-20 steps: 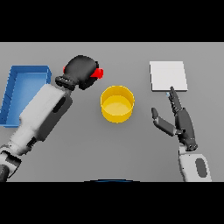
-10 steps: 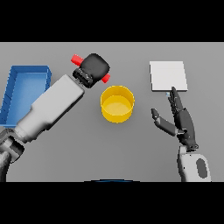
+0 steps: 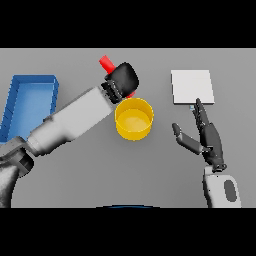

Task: Pick up the red beaker and tilt it to pour out 1 green nut into yellow bowl. Pick up the yellow bowl and place it on the metallic measuring scale.

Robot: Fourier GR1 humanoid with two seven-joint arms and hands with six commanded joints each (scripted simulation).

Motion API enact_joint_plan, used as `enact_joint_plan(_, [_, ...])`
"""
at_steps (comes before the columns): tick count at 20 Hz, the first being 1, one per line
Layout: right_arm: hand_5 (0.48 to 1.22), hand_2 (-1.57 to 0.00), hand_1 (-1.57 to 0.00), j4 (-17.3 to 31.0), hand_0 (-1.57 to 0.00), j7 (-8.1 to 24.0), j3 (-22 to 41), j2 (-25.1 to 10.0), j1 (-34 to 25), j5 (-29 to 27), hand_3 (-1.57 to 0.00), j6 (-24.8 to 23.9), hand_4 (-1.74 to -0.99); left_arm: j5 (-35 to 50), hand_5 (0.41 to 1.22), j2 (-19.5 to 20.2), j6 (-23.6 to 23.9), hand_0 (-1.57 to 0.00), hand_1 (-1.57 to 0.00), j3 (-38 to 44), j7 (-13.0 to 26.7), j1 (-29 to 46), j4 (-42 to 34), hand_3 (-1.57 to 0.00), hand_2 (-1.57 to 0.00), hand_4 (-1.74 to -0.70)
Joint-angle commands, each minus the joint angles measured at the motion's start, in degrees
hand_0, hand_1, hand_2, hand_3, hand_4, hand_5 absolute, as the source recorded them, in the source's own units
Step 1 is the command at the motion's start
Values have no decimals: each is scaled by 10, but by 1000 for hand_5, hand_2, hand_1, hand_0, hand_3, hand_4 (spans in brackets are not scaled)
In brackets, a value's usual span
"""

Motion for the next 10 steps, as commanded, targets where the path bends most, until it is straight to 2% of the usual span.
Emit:
enact_joint_plan(1, [604,1,1,0,1,2,-2,-2,-2,-4,1,3,-1290,-11,1221,3,3,-1571,-1571,-10,-4,-6,5,-1531,-1571,-1737])
enact_joint_plan(6, [607,1,1,2,1,-11,0,-2,9,4,1,0,-1290,-55,1221,-12,-20,-1571,-1571,-66,-21,-29,18,-1558,-1571,-1740])
enact_joint_plan(10, [603,1,1,0,1,-5,1,-4,1,12,1,-6,-1282,-73,1221,-14,-45,-1571,-1571,-88,-31,-50,19,-1566,-1571,-1740])
